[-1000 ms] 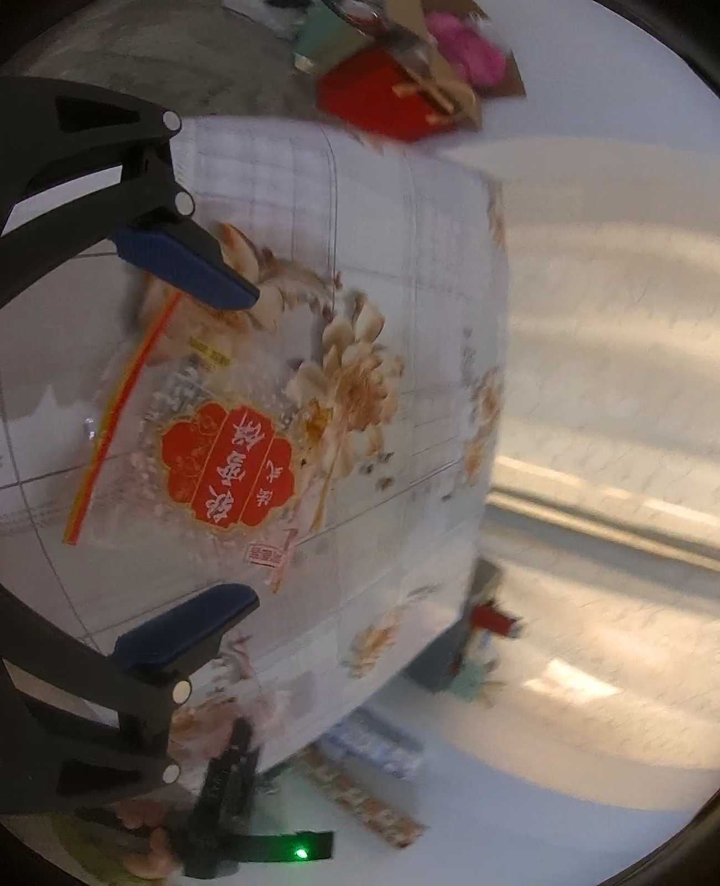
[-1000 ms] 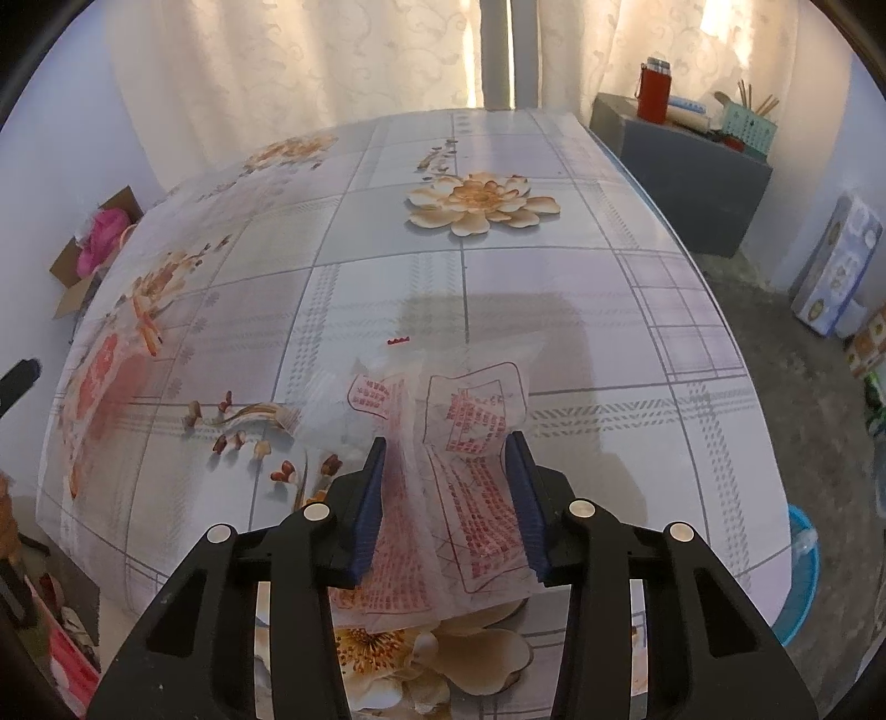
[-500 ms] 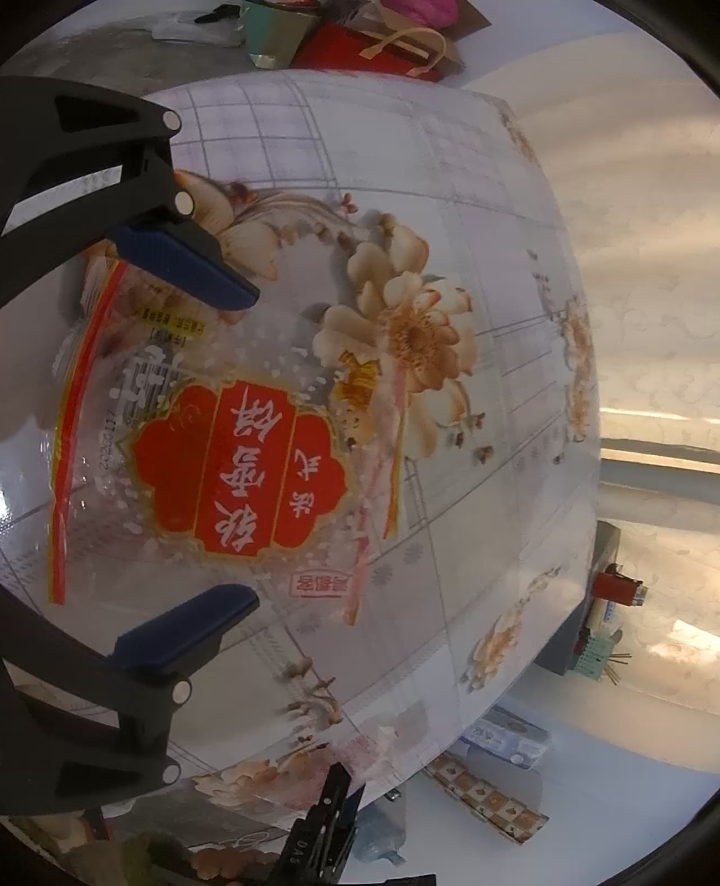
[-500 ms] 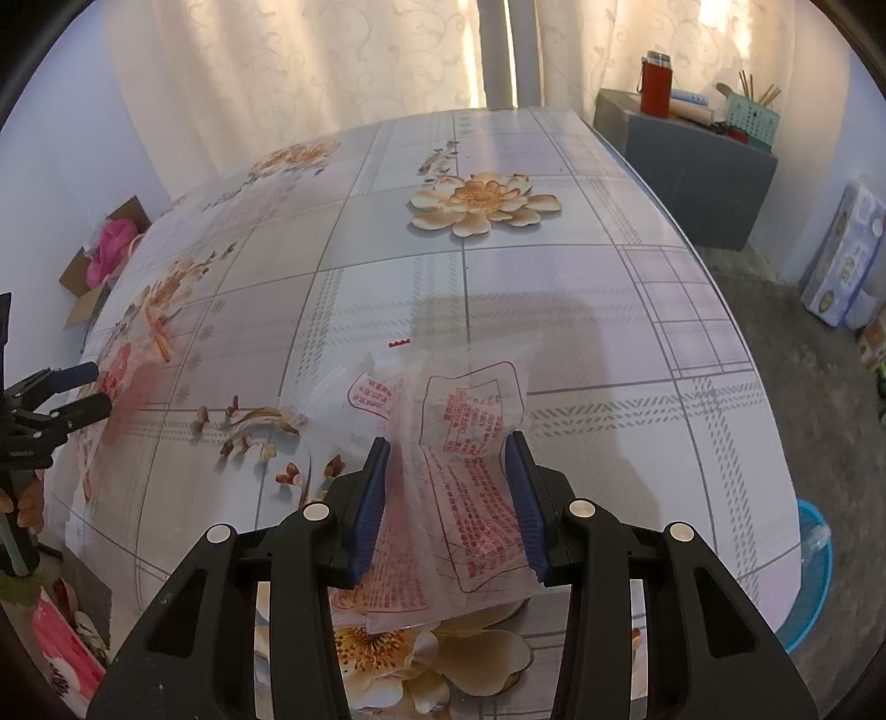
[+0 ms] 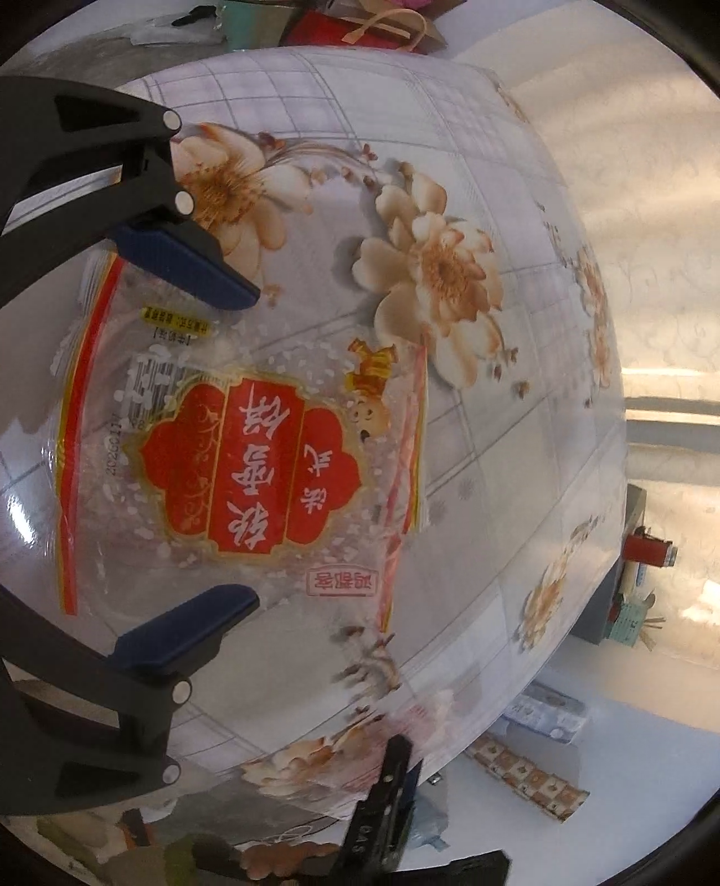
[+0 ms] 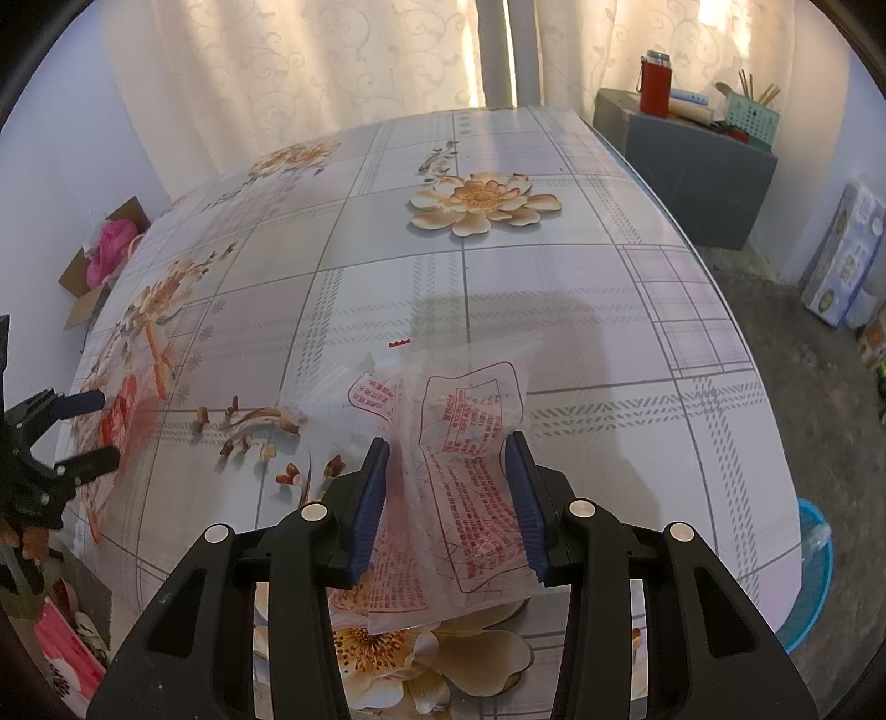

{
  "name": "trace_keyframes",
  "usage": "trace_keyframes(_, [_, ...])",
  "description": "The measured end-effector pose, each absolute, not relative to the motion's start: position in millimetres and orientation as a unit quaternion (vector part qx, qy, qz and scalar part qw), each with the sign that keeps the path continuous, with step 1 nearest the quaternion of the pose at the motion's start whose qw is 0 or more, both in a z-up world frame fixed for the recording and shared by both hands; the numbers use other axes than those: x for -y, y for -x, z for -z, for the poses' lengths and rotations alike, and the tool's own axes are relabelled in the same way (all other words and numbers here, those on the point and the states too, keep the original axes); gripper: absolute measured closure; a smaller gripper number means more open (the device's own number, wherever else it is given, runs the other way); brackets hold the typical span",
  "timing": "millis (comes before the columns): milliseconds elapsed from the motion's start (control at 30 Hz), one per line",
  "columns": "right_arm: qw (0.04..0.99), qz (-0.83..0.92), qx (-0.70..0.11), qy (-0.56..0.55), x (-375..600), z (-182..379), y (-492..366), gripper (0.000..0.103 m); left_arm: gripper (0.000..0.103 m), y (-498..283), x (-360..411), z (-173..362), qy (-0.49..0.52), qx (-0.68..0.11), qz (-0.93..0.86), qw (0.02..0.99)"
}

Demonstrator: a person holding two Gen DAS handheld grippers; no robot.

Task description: Collect trash

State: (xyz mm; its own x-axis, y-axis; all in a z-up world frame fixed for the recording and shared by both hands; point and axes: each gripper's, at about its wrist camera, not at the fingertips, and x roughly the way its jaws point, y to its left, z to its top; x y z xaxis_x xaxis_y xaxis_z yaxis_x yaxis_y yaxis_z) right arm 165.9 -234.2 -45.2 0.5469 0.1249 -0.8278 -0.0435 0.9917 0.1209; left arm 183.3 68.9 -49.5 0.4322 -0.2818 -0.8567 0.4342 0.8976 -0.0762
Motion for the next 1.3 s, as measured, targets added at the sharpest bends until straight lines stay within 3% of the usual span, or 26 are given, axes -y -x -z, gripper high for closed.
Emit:
trace_keyframes(300, [0.878, -0.048, -0.474, -0.043, 234, 45, -166, 0.064, 0.006, -175, -59, 53, -0.086, -0.491, 0.192, 0.846])
trace_keyframes(467, [0.878, -0.049, -0.473, -0.044, 234, 45, -166, 0.064, 0.015, -166, -55, 53, -0.098, -0.486, 0.179, 0.85])
trace_keyframes(1100, [0.879, -0.05, -0.472, -0.05, 233, 46, -165, 0.064, 0.095, -154, -71, 47, -0.076, -0.463, 0.147, 0.871])
trace_keyframes(1300, [0.879, -0.05, -0.472, -0.051, 233, 46, -164, 0.064, 0.093, -151, -87, 36, -0.014, -0.448, 0.164, 0.879])
